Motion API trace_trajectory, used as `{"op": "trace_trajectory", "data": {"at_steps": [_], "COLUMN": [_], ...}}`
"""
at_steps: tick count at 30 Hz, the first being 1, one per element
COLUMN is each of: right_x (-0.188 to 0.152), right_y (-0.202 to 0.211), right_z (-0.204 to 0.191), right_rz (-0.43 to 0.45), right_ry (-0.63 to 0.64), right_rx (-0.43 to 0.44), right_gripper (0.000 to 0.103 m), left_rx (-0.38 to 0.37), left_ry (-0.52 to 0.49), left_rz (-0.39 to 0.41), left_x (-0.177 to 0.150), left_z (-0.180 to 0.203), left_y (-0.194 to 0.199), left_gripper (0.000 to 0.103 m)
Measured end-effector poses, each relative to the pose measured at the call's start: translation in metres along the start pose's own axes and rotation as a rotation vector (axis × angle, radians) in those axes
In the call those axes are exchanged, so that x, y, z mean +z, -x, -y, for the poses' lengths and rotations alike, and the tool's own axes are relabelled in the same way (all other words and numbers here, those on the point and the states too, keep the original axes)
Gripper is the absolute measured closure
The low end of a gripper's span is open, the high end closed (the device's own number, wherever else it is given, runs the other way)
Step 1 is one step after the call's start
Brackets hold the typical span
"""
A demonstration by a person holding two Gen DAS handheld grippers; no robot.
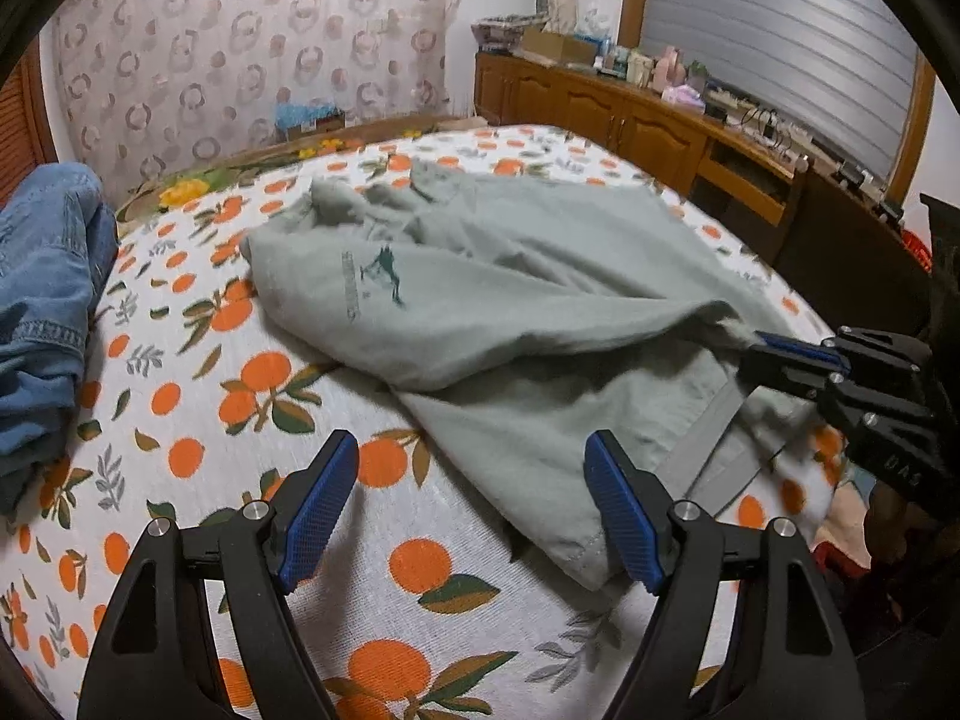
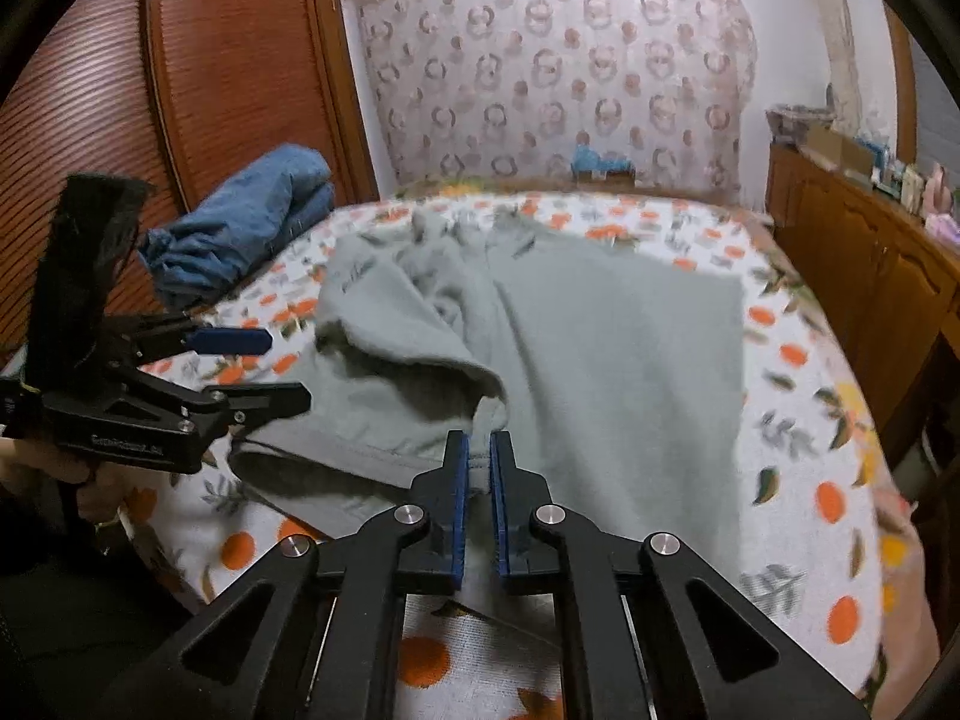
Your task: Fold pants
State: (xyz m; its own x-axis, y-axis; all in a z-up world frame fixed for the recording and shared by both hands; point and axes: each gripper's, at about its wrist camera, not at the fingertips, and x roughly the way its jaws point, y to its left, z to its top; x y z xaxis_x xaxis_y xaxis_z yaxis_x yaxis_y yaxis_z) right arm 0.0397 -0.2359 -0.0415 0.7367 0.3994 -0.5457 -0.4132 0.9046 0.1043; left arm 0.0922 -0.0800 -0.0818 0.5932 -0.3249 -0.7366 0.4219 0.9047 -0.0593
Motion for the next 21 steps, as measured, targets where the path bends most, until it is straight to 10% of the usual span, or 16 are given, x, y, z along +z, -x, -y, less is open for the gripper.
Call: {"op": "trace_trajectory", "data": {"at_steps": [21], "right_x": [-0.025], "right_y": [0.091], "right_z": [0.01], "right_rz": [0.057], "right_ry": [-0.02], "right_rx": [-0.074], "right_gripper": [0.096], "left_rx": [-0.06], "left_ry": [-0.037], "left_rz": [-0.015], "left_x": [0.009], "left_z": [0.025], "left_y": [-0.005], "left_gripper": [0.024]}}
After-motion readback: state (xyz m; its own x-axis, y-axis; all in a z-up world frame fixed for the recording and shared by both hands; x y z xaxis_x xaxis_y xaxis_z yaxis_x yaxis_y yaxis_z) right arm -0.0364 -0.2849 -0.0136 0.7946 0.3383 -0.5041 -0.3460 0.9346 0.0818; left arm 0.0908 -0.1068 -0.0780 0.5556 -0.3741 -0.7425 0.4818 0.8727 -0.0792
